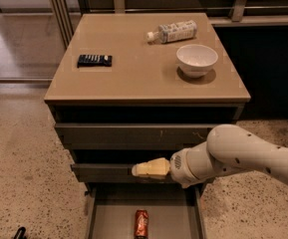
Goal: Pick coke can from bottom drawer and place on counter
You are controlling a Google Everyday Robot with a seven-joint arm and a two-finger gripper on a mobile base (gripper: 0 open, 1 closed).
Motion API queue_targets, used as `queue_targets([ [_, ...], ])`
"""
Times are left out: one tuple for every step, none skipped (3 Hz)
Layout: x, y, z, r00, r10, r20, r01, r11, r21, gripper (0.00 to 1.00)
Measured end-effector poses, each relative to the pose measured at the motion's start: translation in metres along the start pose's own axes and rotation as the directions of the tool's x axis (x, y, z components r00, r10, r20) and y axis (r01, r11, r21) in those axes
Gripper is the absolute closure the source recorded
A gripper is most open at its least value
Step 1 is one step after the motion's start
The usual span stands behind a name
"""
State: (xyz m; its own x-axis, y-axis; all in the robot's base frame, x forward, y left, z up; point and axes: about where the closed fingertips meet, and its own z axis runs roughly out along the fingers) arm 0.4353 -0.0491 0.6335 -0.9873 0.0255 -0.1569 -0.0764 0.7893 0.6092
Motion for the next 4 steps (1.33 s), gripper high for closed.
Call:
queue_targets([
  [0.0, 0.0, 0.0, 1.0, 0.0, 0.0, 0.0, 1.0, 0.0, 0.0],
  [0.001, 0.0, -0.001, 1.0, -0.006, 0.013, 0.006, 0.9999, 0.009, 0.0],
  [0.014, -0.024, 0.034, 0.999, 0.032, 0.0, -0.032, 0.9989, 0.033, 0.0],
  [0.02, -0.048, 0.079, 0.997, 0.071, -0.007, -0.07, 0.9962, 0.051, 0.0],
])
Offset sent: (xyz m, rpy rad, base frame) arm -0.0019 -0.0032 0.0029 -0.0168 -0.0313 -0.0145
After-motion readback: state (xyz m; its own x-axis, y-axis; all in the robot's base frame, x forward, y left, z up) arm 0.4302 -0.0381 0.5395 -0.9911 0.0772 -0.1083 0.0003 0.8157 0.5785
